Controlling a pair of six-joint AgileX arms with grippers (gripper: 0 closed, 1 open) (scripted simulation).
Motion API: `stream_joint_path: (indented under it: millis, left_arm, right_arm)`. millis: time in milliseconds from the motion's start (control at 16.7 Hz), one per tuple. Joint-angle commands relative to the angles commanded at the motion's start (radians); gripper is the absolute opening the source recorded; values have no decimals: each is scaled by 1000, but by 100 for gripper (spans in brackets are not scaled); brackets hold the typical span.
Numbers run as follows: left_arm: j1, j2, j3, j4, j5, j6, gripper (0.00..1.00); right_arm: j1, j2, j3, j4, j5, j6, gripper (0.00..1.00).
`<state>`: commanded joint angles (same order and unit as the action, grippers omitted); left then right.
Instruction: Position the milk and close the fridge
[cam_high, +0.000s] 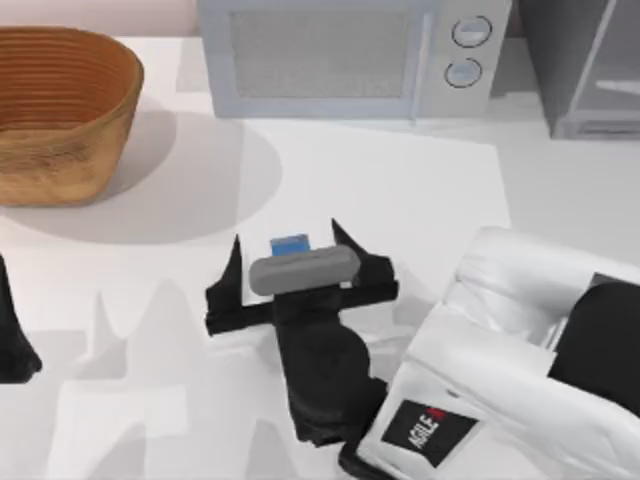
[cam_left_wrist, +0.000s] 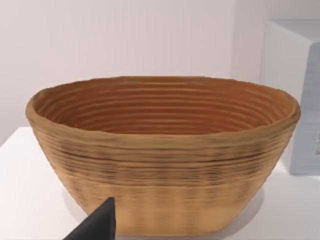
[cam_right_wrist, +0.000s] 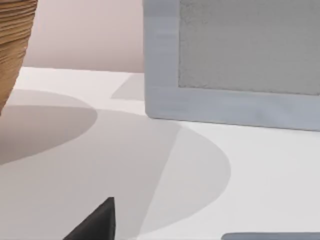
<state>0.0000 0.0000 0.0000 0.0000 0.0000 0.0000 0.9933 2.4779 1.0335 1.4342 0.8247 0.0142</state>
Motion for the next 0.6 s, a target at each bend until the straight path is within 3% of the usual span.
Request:
stream_joint_path:
  millis: [600]
  left_arm:
    - [0,0,0,0,0,0,100]
  right_arm:
    - [0,0,0,0,0,0,25]
